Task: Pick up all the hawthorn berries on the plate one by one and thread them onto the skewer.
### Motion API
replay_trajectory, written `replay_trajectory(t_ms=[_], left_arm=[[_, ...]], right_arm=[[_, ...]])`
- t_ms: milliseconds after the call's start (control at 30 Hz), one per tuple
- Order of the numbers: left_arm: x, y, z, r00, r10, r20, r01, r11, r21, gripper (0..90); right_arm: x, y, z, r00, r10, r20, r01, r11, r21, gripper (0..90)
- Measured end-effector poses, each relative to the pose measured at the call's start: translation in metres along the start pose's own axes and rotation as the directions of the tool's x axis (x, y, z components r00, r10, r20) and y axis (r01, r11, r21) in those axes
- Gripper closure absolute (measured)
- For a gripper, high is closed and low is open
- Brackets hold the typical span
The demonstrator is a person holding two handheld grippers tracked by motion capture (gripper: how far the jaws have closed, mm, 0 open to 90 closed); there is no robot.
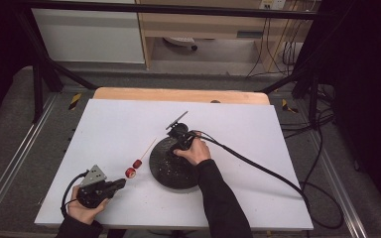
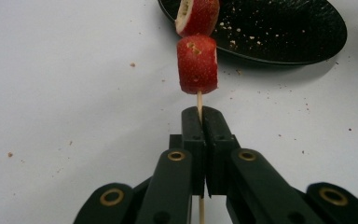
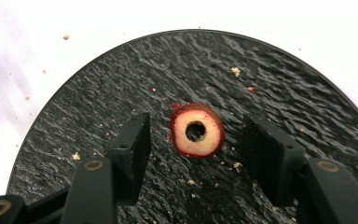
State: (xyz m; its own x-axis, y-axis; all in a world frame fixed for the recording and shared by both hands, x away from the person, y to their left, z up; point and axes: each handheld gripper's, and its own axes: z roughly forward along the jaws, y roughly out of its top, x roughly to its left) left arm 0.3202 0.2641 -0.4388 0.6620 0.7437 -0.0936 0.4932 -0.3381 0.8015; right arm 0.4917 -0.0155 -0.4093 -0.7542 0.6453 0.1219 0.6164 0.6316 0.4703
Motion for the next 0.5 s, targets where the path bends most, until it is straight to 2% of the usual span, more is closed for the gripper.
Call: replay_trajectory(t_ms=[167,500], left_arm=[[0.0000,-0.0001,0.0002,1.0000,0.001,0.000,-0.001,1.0000,0.001,87.9],[0.0002,-0.0002,0.0002,1.0000,0.000,-0.001,0.000,1.0000,0.000,87.9]], right_arm=[[0.0003,0.0026,0.0027,0.9995,-0.029,0.008,0.029,0.9995,0.009,50.6],[-0.0031,0.0029,0.0061,0.9991,-0.040,0.010,0.040,0.9990,0.022,61.5]])
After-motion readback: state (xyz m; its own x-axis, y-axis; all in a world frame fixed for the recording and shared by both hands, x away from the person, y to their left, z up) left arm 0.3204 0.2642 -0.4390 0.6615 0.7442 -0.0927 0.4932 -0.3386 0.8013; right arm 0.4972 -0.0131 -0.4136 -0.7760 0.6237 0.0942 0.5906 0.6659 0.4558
